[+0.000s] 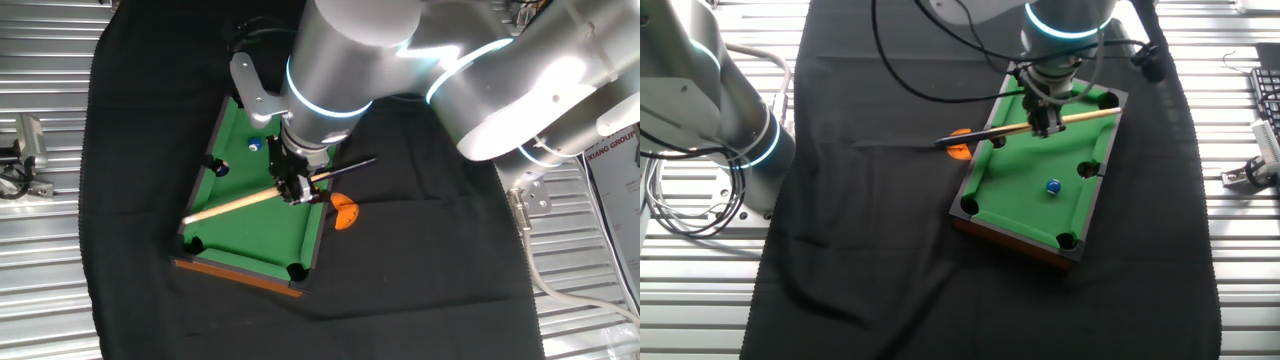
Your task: Hit the pool ball
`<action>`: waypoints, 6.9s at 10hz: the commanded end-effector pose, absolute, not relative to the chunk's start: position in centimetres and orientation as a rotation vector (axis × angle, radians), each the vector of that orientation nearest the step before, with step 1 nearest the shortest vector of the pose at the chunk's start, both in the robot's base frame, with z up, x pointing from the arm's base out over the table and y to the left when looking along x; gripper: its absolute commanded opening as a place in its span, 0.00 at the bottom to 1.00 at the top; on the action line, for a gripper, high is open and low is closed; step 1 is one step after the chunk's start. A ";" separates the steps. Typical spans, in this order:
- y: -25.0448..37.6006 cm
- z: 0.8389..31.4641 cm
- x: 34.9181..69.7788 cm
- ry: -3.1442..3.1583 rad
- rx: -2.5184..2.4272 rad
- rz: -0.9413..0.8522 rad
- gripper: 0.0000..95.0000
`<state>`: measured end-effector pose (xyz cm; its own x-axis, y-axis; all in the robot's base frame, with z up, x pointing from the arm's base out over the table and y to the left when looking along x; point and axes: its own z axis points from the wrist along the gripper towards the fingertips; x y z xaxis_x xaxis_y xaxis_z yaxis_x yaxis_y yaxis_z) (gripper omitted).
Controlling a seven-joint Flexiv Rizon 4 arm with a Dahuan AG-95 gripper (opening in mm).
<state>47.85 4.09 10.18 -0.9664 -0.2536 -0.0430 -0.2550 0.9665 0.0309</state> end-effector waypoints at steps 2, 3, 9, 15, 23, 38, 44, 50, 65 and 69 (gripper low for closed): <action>3.4 10.3 47.0 3.076 -0.395 0.049 0.00; 3.1 10.5 46.7 3.081 -0.384 0.044 0.00; 1.7 11.0 45.0 3.083 -0.394 0.046 0.00; -0.1 12.3 42.5 3.091 -0.414 0.050 0.00; -1.5 12.1 40.5 3.075 -0.420 0.065 0.00; -1.5 12.1 40.5 3.105 -0.492 0.053 0.00; -1.5 12.1 40.5 3.088 -0.537 0.006 0.00; -1.5 12.1 40.5 3.089 -0.537 0.024 0.00; -5.3 11.8 40.4 3.062 -0.647 0.072 0.00; -5.9 11.9 40.6 3.058 -0.670 0.074 0.00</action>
